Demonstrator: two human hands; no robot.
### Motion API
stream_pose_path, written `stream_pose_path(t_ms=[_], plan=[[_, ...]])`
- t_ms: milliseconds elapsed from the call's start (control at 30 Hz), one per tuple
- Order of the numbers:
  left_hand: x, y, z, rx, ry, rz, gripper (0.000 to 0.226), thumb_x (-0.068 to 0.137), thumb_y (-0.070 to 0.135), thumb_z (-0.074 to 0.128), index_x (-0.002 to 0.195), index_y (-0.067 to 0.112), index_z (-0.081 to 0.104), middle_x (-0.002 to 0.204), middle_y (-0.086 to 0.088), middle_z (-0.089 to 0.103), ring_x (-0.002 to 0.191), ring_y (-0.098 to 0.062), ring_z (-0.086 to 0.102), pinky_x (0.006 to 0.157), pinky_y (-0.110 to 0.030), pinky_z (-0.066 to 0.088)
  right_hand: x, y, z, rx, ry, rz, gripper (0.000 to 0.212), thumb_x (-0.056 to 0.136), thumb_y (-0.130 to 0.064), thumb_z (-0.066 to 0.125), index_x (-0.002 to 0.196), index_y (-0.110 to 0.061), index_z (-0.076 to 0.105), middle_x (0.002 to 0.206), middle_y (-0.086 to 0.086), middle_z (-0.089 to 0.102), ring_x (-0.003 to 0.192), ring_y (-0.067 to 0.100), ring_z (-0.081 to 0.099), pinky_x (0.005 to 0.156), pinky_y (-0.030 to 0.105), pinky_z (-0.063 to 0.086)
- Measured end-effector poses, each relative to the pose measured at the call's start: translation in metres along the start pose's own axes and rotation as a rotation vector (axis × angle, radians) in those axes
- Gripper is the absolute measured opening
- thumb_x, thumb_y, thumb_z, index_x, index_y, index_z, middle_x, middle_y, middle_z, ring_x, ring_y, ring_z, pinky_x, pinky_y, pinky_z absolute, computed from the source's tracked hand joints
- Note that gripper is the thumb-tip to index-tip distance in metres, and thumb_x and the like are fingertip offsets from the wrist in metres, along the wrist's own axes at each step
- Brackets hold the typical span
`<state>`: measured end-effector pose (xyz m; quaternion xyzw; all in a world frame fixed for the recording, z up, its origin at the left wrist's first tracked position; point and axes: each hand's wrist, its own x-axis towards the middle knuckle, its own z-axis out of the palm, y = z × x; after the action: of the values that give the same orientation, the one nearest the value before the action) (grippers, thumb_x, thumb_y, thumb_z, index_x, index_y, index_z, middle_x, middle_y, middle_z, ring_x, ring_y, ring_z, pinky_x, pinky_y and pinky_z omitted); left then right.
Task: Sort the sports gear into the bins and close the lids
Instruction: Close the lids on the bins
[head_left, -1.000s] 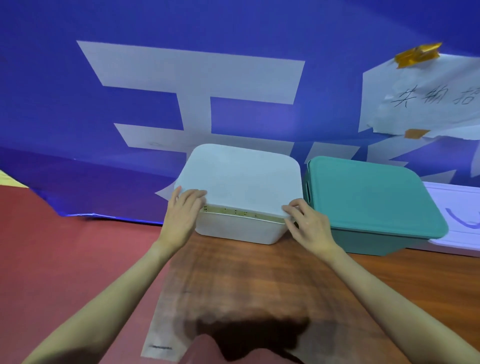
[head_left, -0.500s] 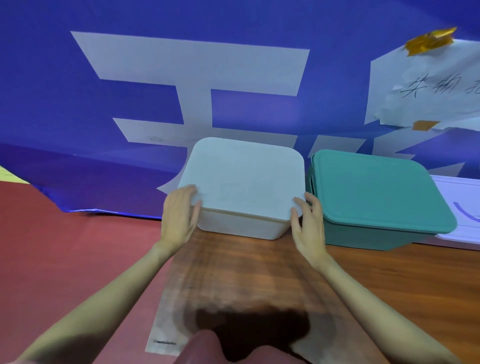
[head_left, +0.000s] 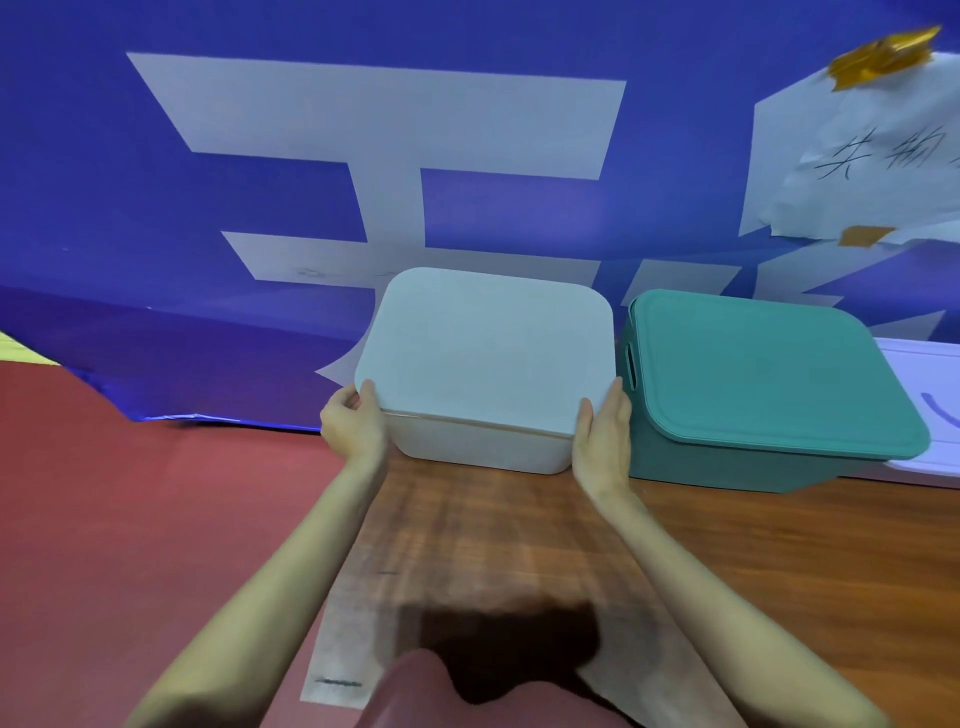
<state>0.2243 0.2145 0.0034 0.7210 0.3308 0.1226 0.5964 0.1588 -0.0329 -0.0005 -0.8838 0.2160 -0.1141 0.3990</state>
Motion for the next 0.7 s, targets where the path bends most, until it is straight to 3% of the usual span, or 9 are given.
stream_pose_path(t_ms=[167,267,400,533,633,700], plan=[[0.001,-0.003,0.004,-0.077,0.031,-0.114,0.024,0.084,0.017,0.057,0.100,0.002,0.067,0.085,-0.004,0.065,0.081,-0.022,0.061,0.075,-0.034,0.050,0.000,-0.001,-0.001,-0.009,-0.013,-0.011,0.059,0.102,-0.024,0.033,0.149,0.001,0.008,0.152,0.019,0.020,0.141,0.028,0.023,0.116,0.038,0.022],[-0.004,-0.006,0.005,-0.099,0.052,-0.124,0.022,0.086,0.016,0.059,0.104,0.004,0.066,0.094,-0.005,0.067,0.086,-0.018,0.061,0.079,-0.032,0.050,0.000,0.000,-0.002,0.018,-0.013,-0.009,0.058,0.102,-0.023,0.033,0.149,0.000,0.007,0.151,0.018,0.022,0.139,0.028,0.026,0.116,0.039,0.024],[-0.004,-0.006,0.004,-0.068,0.031,-0.079,0.020,0.088,0.018,0.059,0.103,0.007,0.065,0.093,-0.001,0.065,0.084,-0.015,0.059,0.080,-0.033,0.049,0.003,0.002,-0.004,0.042,-0.011,-0.003,0.057,0.102,-0.020,0.035,0.148,0.001,0.009,0.147,0.018,0.027,0.136,0.026,0.031,0.112,0.026,0.020],[0.001,-0.007,0.006,0.095,-0.049,0.104,0.019,0.087,0.018,0.050,0.091,0.006,0.064,0.079,-0.002,0.058,0.069,-0.018,0.049,0.067,-0.034,0.042,0.002,0.007,-0.006,0.045,0.009,0.027,0.054,0.101,-0.015,0.037,0.147,0.003,0.017,0.141,0.020,0.035,0.132,0.028,0.035,0.101,0.014,0.018],[0.002,-0.002,0.009,0.255,-0.082,0.244,0.017,0.094,0.015,0.046,0.098,0.005,0.059,0.087,-0.003,0.057,0.079,-0.023,0.049,0.070,-0.031,0.036,0.002,0.008,-0.005,0.039,0.027,-0.011,0.051,0.101,-0.012,0.038,0.148,-0.002,0.022,0.137,0.017,0.039,0.127,0.024,0.039,0.097,0.011,0.019],[0.006,0.000,0.012,0.404,-0.100,0.401,0.015,0.095,0.010,0.043,0.099,0.001,0.054,0.093,-0.012,0.059,0.087,-0.031,0.052,0.071,-0.033,0.033,0.004,0.007,-0.003,-0.009,0.025,-0.072,0.048,0.099,-0.008,0.036,0.146,-0.006,0.026,0.139,0.016,0.036,0.127,0.023,0.039,0.101,0.018,0.026]])
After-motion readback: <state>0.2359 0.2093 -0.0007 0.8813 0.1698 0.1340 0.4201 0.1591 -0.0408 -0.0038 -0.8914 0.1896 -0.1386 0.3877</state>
